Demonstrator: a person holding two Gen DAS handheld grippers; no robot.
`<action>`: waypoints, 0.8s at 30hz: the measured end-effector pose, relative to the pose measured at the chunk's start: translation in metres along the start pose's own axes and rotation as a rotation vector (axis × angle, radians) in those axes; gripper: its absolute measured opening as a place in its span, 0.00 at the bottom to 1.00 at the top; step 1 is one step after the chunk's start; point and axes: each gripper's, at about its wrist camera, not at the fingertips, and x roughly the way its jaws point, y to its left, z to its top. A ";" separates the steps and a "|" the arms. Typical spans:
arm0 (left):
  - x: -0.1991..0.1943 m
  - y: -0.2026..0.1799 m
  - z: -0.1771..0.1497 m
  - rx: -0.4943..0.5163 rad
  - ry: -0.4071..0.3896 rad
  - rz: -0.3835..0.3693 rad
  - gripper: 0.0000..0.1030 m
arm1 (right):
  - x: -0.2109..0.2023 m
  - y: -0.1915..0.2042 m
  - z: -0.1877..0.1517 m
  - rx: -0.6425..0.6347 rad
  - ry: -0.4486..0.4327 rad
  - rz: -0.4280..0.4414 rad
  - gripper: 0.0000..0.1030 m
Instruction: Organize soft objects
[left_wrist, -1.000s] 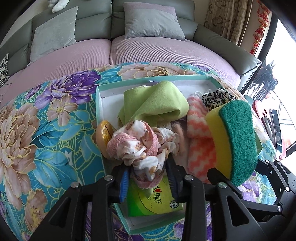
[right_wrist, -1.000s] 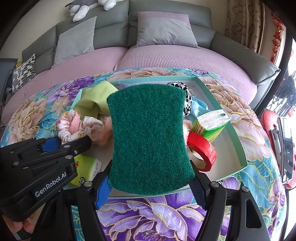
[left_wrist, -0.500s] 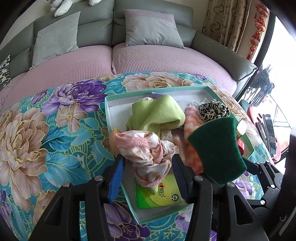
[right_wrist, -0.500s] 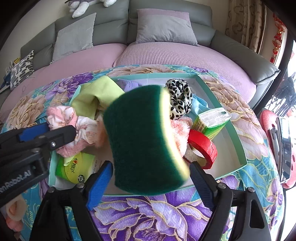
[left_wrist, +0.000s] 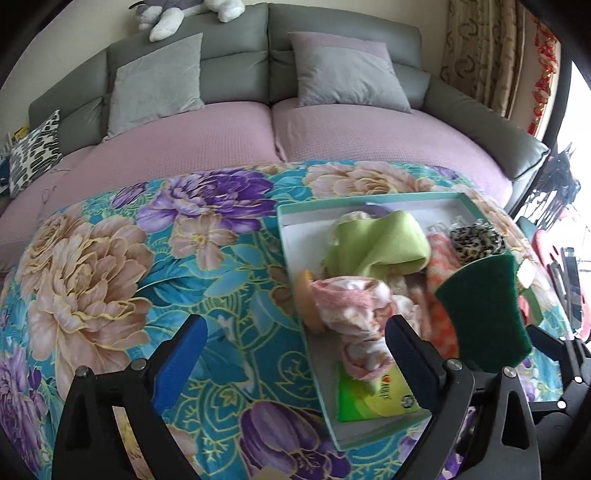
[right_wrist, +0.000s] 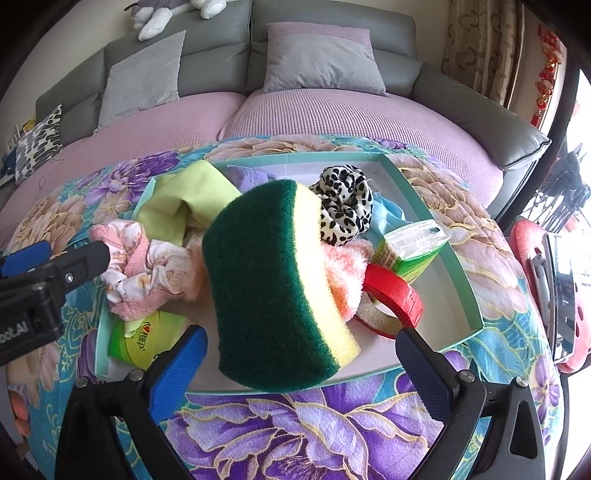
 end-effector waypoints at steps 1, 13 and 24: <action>0.001 0.002 -0.001 -0.002 0.003 0.011 0.94 | 0.000 0.000 0.000 -0.002 0.000 -0.001 1.00; 0.001 0.017 -0.010 -0.055 0.016 0.046 0.94 | -0.005 0.003 -0.002 -0.007 0.002 0.001 1.00; -0.008 0.021 -0.035 -0.025 0.003 0.123 0.94 | -0.016 0.010 -0.008 -0.008 0.005 0.005 1.00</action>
